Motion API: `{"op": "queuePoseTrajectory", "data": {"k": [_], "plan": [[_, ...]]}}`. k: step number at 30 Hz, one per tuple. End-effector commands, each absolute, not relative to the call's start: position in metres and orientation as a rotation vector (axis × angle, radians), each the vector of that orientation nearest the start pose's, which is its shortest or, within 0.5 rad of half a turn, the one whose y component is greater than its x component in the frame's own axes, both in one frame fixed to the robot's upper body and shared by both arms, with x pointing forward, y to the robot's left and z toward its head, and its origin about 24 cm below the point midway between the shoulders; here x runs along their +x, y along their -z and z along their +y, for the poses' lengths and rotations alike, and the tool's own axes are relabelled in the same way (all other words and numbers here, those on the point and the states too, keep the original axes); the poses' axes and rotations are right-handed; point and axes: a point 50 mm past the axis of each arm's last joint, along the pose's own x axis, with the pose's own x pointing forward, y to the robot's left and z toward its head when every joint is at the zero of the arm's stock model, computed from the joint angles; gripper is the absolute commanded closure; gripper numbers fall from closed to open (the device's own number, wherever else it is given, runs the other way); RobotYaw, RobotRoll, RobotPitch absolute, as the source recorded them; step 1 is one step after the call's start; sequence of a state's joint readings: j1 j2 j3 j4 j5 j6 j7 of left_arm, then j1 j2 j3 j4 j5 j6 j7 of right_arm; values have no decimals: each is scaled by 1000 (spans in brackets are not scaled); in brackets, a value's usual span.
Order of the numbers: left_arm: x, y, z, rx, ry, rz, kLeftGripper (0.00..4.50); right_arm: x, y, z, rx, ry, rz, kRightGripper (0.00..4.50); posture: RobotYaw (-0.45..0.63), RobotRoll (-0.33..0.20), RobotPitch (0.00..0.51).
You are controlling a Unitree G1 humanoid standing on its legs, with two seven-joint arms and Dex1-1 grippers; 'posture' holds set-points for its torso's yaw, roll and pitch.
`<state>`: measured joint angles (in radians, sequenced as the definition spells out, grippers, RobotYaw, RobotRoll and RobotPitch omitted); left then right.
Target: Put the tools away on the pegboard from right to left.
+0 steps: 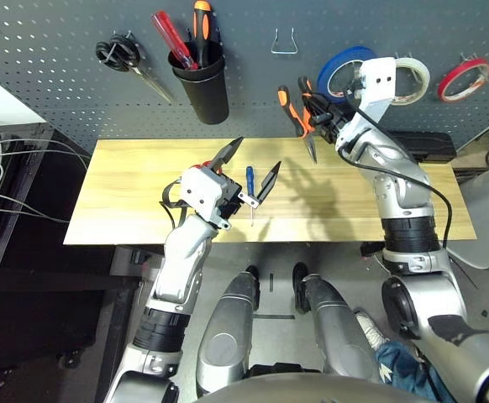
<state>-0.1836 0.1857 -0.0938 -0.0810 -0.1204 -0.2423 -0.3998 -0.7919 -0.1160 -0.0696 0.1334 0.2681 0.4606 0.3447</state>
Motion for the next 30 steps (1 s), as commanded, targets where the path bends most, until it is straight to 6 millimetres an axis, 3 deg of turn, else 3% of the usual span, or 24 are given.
{"op": "queuePoseTrajectory", "data": {"k": [1, 11, 30], "plan": [[267, -127, 122, 143, 563, -479, 0, 353, -228, -94, 125, -601, -256, 4227, 134, 0, 287], [269, -137, 117, 137, 578, -509, 0, 342, -257, -80, 143, -688, -356, 4227, 128, 0, 291], [269, -140, 116, 134, 584, -511, 0, 340, -323, -74, 199, -615, -724, 4227, 129, 0, 303]]}}
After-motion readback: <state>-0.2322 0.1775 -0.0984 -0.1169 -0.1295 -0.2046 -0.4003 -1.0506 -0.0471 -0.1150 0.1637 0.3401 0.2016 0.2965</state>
